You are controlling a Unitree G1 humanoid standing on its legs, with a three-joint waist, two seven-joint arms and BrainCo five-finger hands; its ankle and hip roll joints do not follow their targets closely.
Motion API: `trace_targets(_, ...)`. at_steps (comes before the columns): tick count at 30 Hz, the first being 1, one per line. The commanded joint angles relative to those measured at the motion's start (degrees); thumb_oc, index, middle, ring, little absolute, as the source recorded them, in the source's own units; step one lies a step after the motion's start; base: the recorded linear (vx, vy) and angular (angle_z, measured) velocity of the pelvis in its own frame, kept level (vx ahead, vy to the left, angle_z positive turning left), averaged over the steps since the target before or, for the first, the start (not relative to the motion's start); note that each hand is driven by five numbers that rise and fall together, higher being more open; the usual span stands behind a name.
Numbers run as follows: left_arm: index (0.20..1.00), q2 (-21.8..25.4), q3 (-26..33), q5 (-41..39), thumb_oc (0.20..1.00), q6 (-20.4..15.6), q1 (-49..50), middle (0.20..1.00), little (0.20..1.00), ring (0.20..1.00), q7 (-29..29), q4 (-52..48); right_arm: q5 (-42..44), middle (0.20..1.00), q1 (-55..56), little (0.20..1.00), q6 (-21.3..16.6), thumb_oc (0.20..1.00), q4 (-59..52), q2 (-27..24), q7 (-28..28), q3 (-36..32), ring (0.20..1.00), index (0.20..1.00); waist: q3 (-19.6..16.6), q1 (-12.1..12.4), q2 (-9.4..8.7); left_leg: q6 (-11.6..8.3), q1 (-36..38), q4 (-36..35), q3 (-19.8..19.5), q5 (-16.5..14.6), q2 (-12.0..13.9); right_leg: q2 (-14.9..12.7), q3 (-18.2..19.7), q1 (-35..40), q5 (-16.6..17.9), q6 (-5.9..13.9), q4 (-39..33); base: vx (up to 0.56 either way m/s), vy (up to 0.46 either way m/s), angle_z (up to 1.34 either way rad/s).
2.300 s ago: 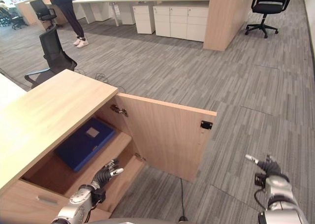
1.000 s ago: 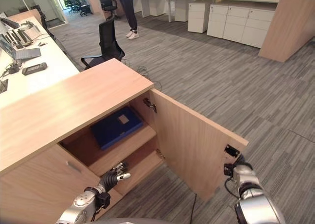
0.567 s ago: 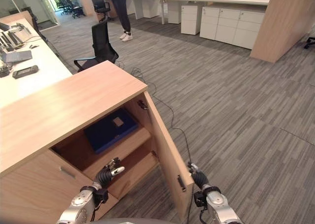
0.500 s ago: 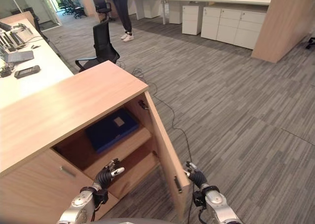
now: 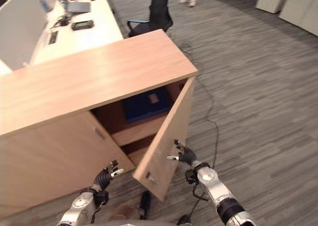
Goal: Put the empty folder in the office cabinet
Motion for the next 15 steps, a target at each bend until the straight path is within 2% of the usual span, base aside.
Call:
trace_targets(1,1.0,2.5,-0.1,1.6,1.0,-1.0,-0.5,1.0,1.0,1.0,-2.1,-2.5,0.3,1.0,-2.1,1.0,-2.1,1.0,-1.1,3.9,-1.2,-3.7,1.0,1.0,-3.3,0.6,-0.49,-2.66,4.1,-0.8,-5.4,-8.0,2.5,-2.3,8.9,2.4,-3.7,6.58,1.5,0.12,0.154,1.22)
trace_targets(5,1.0,3.3,0.1,3.5,1.0,-0.1,0.6,1.0,1.0,1.0,-2.8,-1.7,1.6,1.0,-2.1,1.0,-2.1,1.0,1.1,5.0,-1.9,-6.4,1.0,1.0,-4.4,1.8,-0.89,-1.18,4.9,-4.0,-7.9,-8.5,-0.6,-3.1,6.8,3.0,-3.6,7.08,3.6,0.07,0.131,1.32)
trace_targets(6,1.0,3.8,0.1,4.1,1.0,0.4,0.4,1.0,1.0,1.0,-2.9,-1.3,2.2,1.0,-2.4,1.0,-2.0,1.0,2.1,5.5,-2.4,-7.4,1.0,1.0,-4.3,2.5,-1.24,-0.57,4.7,-4.5,-8.7,-8.6,-1.4,-3.7,6.3,2.7,-3.8,7.25,5.5,0.06,0.216,1.33)
trace_targets(7,1.0,4.9,0.2,5.0,1.0,0.6,0.3,1.0,1.0,1.0,-3.3,-1.2,2.7,1.0,-3.6,1.0,-2.2,1.0,4.0,5.8,-3.3,-8.8,1.0,1.0,-4.2,3.7,-1.45,0.86,4.9,-5.6,-9.7,-9.2,-2.6,-4.8,5.4,1.5,-4.5,8.01,10.4,0.03,0.173,1.21)
trace_targets(8,1.0,4.9,0.2,5.0,1.0,0.6,0.2,1.0,1.0,1.0,-3.3,-1.2,2.7,1.0,-3.7,1.0,-2.3,1.0,4.1,5.9,-3.3,-8.9,1.0,1.0,-4.1,3.8,-1.59,1.0,4.9,-5.6,-9.7,-9.2,-2.8,-5.1,5.4,1.2,-4.7,8.16,10.9,0.04,0.209,0.92)
trace_targets(9,1.0,5.3,0.3,5.4,1.0,0.7,0.1,1.0,1.0,1.0,-3.6,-0.6,2.7,1.0,-4.5,1.0,-2.4,1.0,5.1,6.0,-3.7,-9.5,1.0,1.0,-3.9,4.2,-1.69,2.02,5.3,-6.2,-10.1,-9.7,-3.5,-6.5,5.4,-0.4,-4.8,9.07,15.4,0.05,0.178,0.48)
trace_targets(10,1.0,5.6,0.6,5.9,1.0,0.7,0.1,1.0,1.0,1.0,-3.6,0.2,2.7,1.0,-5.1,1.0,-2.2,1.0,5.9,6.3,-3.9,-10.0,1.0,1.0,-3.6,4.4,-1.58,2.95,5.9,-6.7,-10.7,-10.3,-4.2,-8.5,5.8,-2.4,-3.8,10.3,20.2,0.01,0.259,0.39)
trace_targets(11,1.0,6.1,0.7,6.9,1.0,0.7,-0.1,1.0,1.0,1.0,-3.4,1.8,2.7,1.0,-6.1,1.0,-2.1,1.0,7.3,6.4,-4.1,-10.7,1.0,1.0,-3.0,4.6,-1.43,4.2,5.6,-7.0,-10.9,-9.3,-5.0,-10.5,5.7,-4.7,-0.3,11.2,24.1,0.0,0.229,0.49)
trace_targets(12,1.0,6.3,1.0,7.4,1.0,0.7,-0.4,1.0,1.0,1.0,-2.9,3.6,2.7,1.0,-6.6,1.0,-2.1,1.0,7.8,6.4,-4.4,-11.3,1.0,1.0,-2.5,4.3,-1.28,4.76,6.0,-7.8,-12.2,-9.2,-5.6,-11.3,8.6,-7.1,1.8,12.75,28.2,-0.01,0.166,0.65)
trace_targets(13,1.0,6.4,1.3,8.2,1.0,0.7,-0.8,1.0,1.0,1.0,-2.4,5.8,3.0,1.0,-6.8,1.0,-2.3,1.0,8.6,6.4,-4.7,-11.7,1.0,1.0,-2.4,4.2,-0.98,4.97,6.3,-8.5,-13.2,-9.0,-5.6,-10.6,12.2,-9.0,2.1,13.58,29.9,0.11,0.095,0.85)
trace_targets(14,1.0,6.5,1.6,9.4,1.0,0.5,-1.0,1.0,1.0,1.0,-1.9,8.6,4.6,1.0,-7.4,1.0,-2.7,1.0,10.0,5.8,-5.5,-13.0,1.0,1.0,-2.6,3.6,-0.6,4.98,7.6,-10.4,-16.3,-8.6,-6.1,-6.5,19.5,-10.4,-0.7,12.91,27.8,0.15,0.04,0.81)
trace_targets(15,1.0,6.6,1.7,9.9,1.0,0.4,-1.0,1.0,1.0,1.0,-2.0,9.9,5.3,1.0,-7.8,1.0,-3.0,1.0,11.0,5.3,-5.9,-13.6,1.0,1.0,-2.7,3.1,-0.62,4.73,8.1,-11.3,-17.8,-8.4,-6.5,-4.4,22.8,-10.3,-2.6,12.49,24.3,0.12,0.01,0.82)
